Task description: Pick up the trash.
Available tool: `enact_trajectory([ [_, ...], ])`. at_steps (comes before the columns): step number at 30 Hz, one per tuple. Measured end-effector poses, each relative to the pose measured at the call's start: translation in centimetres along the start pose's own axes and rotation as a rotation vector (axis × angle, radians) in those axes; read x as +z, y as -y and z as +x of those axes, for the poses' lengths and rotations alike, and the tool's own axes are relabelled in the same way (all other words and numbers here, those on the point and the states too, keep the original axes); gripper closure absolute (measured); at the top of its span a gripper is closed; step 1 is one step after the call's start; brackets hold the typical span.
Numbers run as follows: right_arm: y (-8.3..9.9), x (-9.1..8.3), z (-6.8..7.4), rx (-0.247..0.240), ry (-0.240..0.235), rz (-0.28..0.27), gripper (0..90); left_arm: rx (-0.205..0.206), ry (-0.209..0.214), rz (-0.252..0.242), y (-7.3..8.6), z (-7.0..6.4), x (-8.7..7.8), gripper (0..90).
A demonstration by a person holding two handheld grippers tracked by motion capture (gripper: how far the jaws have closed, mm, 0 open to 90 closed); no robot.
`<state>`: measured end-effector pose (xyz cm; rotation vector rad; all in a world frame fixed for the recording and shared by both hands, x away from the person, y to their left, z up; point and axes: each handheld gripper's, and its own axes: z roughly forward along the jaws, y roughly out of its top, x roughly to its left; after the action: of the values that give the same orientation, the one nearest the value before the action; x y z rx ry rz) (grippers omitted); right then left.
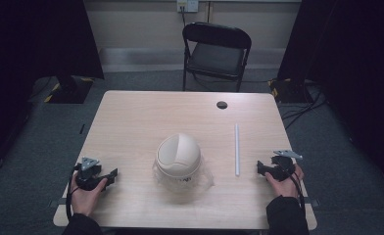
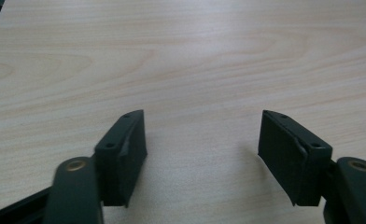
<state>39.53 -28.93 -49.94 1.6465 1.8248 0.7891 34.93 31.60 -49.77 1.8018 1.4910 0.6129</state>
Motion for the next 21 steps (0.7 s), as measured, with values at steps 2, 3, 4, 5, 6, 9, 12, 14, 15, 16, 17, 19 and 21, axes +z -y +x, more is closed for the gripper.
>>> enact_trajectory([
  [2, 0.0, 0.0, 0.0, 0.000, 0.000, 0.000, 13.8, -0.009, 0.006, -0.029, -0.1, 0.0, -0.3, 33.8],
  [3, 0.0, 0.0, 0.0, 0.001, 0.002, 0.001, 13.8, -0.005, 0.009, -0.046, -0.2, 0.0, -0.7, 33.8],
  [4, 0.0, 0.0, 0.0, 0.003, 0.001, 0.001, 13.8, -0.010, 0.021, -0.083, -0.5, -0.1, -1.2, 33.8],
  [5, 0.0, 0.0, 0.0, 0.003, 0.001, 0.001, 13.8, -0.010, 0.021, -0.083, -0.5, -0.1, -1.2, 33.8],
  [6, 0.0, 0.0, 0.0, 0.005, 0.002, 0.001, 13.7, -0.012, 0.041, -0.124, -0.8, -0.2, -1.7, 33.2],
  [9, 0.0, 0.0, 0.0, 0.004, 0.002, 0.000, 13.6, -0.002, 0.074, -0.145, -1.2, -0.5, -2.1, 33.0],
  [12, 0.0, 0.0, 0.0, 0.004, 0.002, 0.000, 13.6, 0.012, 0.113, -0.168, -1.6, -1.2, -2.6, 33.6],
  [14, 0.0, 0.0, 0.0, 0.002, 0.002, -0.001, 13.6, 0.021, 0.126, -0.182, -1.8, -1.4, -2.9, 33.7],
  [15, 0.0, 0.0, 0.0, 0.003, 0.002, -0.001, 13.6, 0.024, 0.131, -0.185, -1.9, -1.5, -3.1, 33.7],
  [16, 0.0, 0.0, 0.0, 0.002, 0.002, -0.001, 13.6, 0.021, 0.136, -0.200, -2.1, -1.8, -3.3, 33.6],
  [17, 0.0, 0.0, 0.0, 0.002, 0.002, -0.001, 13.6, 0.028, 0.139, -0.202, -2.3, -1.8, -3.6, 33.6],
  [19, 0.0, 0.0, 0.0, 0.002, 0.003, -0.001, 13.6, 0.023, 0.144, -0.209, -2.5, -1.9, -3.7, 33.4],
  [21, 0.0, 0.0, 0.0, 0.003, 0.003, -0.001, 13.6, 0.039, 0.170, -0.234, -3.1, -2.6, -4.5, 33.5],
])
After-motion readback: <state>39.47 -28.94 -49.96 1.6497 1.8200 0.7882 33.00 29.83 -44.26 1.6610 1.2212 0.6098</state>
